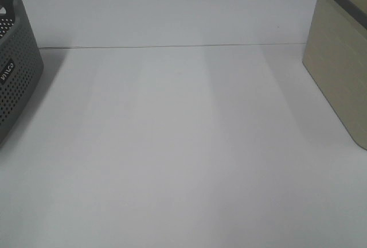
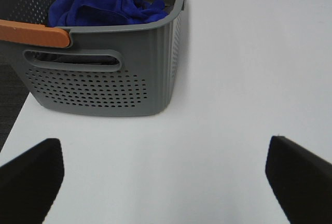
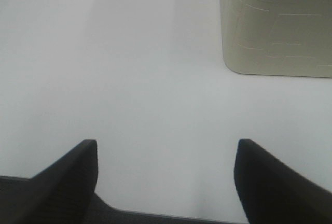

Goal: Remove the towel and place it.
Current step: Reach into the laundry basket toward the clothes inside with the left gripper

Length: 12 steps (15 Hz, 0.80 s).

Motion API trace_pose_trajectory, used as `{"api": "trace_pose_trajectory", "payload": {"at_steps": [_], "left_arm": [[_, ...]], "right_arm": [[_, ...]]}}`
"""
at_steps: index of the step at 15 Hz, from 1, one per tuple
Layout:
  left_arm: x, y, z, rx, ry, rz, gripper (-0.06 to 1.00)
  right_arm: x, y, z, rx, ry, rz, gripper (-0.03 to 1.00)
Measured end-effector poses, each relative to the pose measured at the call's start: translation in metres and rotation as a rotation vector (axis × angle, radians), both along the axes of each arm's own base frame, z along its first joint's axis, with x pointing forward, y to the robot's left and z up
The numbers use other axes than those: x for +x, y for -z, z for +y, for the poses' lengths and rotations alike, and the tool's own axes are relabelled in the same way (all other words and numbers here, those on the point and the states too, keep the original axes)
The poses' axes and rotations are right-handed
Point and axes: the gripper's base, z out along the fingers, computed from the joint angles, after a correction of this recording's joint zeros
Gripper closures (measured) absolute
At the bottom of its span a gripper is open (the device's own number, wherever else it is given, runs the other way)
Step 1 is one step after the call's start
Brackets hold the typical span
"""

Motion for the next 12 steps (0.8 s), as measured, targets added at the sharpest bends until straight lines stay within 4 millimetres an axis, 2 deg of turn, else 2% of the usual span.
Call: {"api": "trace_pose_trajectory", "payload": {"at_steps": [12], "left_arm": [[0.0000, 0.0000, 0.0000, 0.000, 0.000, 0.000, -0.04]], "right_arm": [[0.0000, 0.0000, 0.0000, 0.000, 0.000, 0.000, 0.24]]}}
